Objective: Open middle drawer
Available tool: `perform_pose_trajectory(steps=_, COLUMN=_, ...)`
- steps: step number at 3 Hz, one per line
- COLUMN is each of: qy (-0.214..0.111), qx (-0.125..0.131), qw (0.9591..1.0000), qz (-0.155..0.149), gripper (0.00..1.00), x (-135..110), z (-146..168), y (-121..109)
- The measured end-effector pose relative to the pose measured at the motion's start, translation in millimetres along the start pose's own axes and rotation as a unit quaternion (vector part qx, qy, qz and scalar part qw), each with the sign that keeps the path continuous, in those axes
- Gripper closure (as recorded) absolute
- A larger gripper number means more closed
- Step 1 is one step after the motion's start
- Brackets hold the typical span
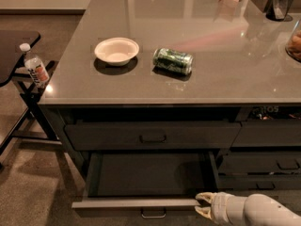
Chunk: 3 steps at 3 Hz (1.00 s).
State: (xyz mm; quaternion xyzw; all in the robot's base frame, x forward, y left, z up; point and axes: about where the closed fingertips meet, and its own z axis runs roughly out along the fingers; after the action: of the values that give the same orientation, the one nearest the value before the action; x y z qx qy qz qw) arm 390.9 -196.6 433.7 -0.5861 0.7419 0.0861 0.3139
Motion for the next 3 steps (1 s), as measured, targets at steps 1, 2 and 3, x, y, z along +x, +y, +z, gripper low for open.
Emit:
perform_pose_trajectory(steps=1, qy=0.001, qx=-0.001, qw=1.0000, qz=0.004, gripper=0.88, x=3.5, z=-4.4, y=13.5)
perform_pose_trajectory(steps=2, qy=0.001, qx=-0.001, qw=1.0000, qz=0.004, gripper=0.68, x=3.5, z=-4.4, y=13.5)
perform_pose_trajectory(steps=3, qy=0.001, qx=-0.001, qw=1.0000, qz=0.004, gripper=0.45, x=3.5, z=-4.4, y=13.5)
